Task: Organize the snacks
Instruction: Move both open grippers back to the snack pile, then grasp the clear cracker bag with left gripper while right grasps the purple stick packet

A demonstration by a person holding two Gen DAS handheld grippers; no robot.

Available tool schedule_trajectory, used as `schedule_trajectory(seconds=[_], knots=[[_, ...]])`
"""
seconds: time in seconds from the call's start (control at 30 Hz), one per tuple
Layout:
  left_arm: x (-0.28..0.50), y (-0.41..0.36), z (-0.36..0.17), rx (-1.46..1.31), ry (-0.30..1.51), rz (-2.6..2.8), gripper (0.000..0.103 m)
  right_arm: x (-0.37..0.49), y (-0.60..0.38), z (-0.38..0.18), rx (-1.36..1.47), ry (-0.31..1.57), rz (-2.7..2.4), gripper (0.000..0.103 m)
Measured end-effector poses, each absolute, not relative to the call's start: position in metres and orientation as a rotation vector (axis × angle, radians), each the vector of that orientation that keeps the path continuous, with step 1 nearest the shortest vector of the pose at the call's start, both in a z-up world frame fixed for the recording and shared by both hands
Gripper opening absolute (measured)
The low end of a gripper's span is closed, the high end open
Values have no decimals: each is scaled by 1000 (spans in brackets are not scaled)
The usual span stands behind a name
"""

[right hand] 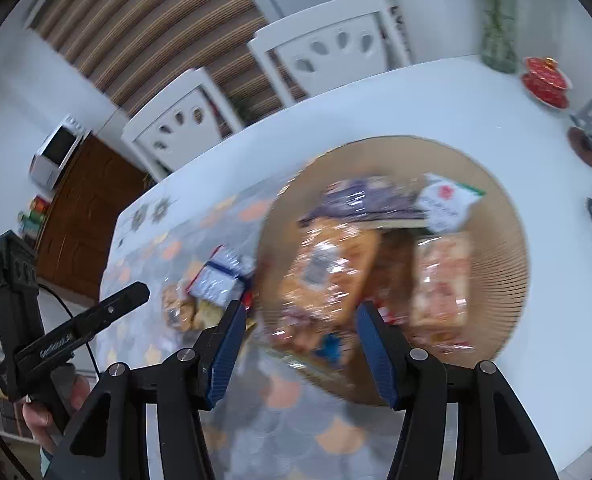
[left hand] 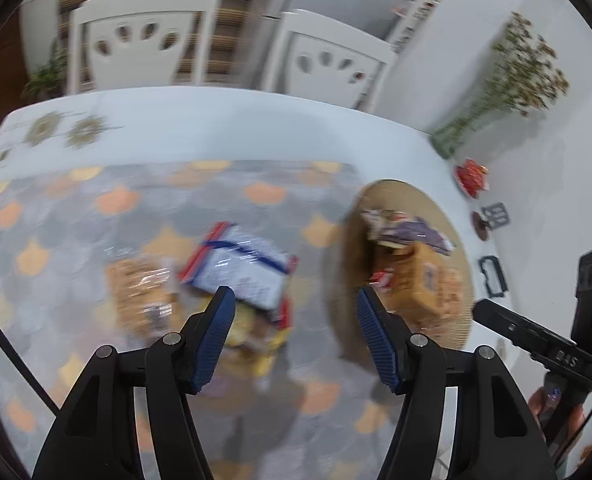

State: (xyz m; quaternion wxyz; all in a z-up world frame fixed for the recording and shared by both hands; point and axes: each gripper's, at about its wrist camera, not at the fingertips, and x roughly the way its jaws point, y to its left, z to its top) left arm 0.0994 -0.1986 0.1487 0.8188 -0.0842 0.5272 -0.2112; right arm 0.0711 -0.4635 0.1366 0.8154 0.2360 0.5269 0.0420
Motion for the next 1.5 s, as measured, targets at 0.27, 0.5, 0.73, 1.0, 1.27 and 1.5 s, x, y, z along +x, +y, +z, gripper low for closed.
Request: schedule_trajectory(seconds=[0.27, 0.5, 0.73, 1.0, 1.27, 1.5], knots=[[104, -112, 136, -293, 1143, -288, 61, 80, -400, 130, 451, 1164, 208, 56], [109, -78, 122, -350, 1172, -251, 61, 95, -337, 114, 352, 1222, 340, 56], [118, -72, 101, -343, 1220, -274, 61, 106, -291, 95, 280, 1257, 430, 56], [140, -78, 69, -351, 1292, -309, 61, 107, -230, 39, 57, 1305, 526, 56], [166, -99, 34, -306, 1372, -327, 80, 119, -202, 4, -104, 1292, 609, 55], [173, -111, 21, -281, 1403, -337, 80, 119, -202, -10, -157, 1289, 616, 56]])
